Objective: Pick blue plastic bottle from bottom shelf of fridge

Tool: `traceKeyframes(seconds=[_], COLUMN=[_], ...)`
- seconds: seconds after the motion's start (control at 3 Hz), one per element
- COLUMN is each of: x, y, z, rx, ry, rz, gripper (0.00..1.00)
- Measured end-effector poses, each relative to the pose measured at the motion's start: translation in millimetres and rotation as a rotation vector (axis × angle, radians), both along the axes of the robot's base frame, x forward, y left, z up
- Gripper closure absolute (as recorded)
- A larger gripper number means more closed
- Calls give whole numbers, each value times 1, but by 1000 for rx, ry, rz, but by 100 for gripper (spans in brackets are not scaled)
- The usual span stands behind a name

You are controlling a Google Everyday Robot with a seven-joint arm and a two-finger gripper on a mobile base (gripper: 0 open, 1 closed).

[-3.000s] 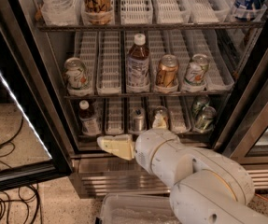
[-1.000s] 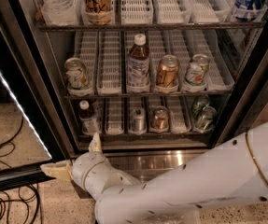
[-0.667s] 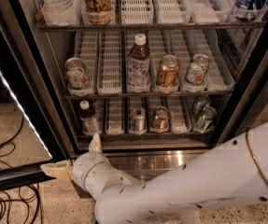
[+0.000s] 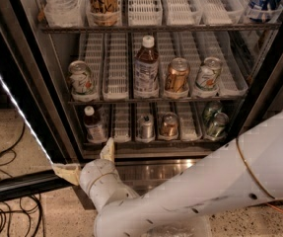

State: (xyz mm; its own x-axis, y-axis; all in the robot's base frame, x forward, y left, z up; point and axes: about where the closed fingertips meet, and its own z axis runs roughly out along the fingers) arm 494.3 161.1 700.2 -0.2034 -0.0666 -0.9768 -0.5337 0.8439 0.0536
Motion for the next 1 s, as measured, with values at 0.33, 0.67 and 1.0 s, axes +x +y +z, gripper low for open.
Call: traceKeyframes(seconds=[0.33, 0.67, 1.0], x=[21, 42, 68], y=[-17, -20, -11], z=[4, 3, 0], rx=[-8, -16, -44], ry=[-54, -80, -95], rz=[-100, -137, -129], gripper=[0, 0, 0])
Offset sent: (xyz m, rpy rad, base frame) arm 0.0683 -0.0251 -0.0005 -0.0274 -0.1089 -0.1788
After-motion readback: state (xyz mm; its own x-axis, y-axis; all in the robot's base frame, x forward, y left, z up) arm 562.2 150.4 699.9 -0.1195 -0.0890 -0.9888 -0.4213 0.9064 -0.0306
